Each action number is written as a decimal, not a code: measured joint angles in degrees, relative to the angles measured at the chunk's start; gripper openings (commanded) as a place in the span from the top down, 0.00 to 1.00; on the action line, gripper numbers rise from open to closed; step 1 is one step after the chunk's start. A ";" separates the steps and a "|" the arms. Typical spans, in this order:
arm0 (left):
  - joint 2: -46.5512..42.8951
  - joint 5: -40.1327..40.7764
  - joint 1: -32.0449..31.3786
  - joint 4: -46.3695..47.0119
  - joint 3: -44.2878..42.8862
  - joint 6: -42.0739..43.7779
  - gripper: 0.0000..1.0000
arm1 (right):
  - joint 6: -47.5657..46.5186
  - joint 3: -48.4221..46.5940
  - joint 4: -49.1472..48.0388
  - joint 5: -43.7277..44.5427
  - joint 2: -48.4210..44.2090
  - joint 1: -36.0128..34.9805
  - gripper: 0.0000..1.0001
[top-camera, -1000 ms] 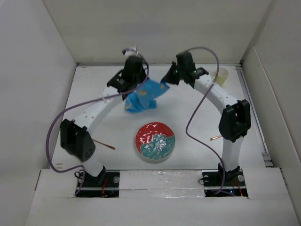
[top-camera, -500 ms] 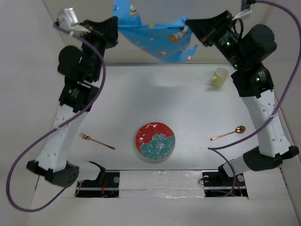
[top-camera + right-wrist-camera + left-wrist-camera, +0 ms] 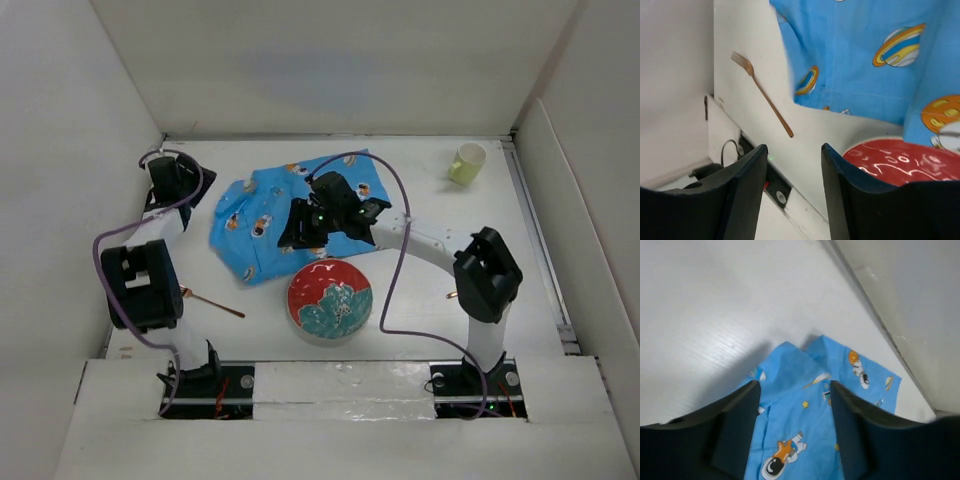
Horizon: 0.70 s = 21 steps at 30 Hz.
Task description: Set the dinner table for one person
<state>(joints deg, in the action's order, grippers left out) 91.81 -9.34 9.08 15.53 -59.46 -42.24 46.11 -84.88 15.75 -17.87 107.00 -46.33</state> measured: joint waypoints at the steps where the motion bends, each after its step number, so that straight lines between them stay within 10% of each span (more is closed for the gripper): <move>1: 2.71 -1.49 0.96 -0.68 -0.72 -0.09 0.36 | -0.39 -0.76 0.57 -0.17 0.74 -0.20 0.41; 3: 5.53 -3.72 2.78 -2.05 -1.64 -0.39 0.31 | -1.49 -1.03 1.20 0.46 -0.02 0.22 0.54; 5: 5.16 -4.66 3.93 -3.41 -2.32 -0.26 0.46 | -2.82 0.44 1.42 1.97 -3.08 2.19 1.00; 10: 2.03 -2.19 1.77 -10.05 -8.70 6.10 0.56 | -3.45 10.08 1.62 8.81 -14.36 12.57 1.00; 15: 0.04 1.03 -5.22 -18.38 -10.91 12.98 0.34 | -4.92 12.68 4.85 19.28 -13.11 22.51 0.42; 21: 8.37 5.40 -5.88 -28.37 -13.99 18.64 0.30 | -8.31 7.30 12.52 24.33 -1.03 26.53 0.37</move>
<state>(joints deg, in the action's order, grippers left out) 100.18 -3.95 3.20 -12.84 -73.45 -23.59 37.80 -77.58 28.27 6.46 105.97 -19.79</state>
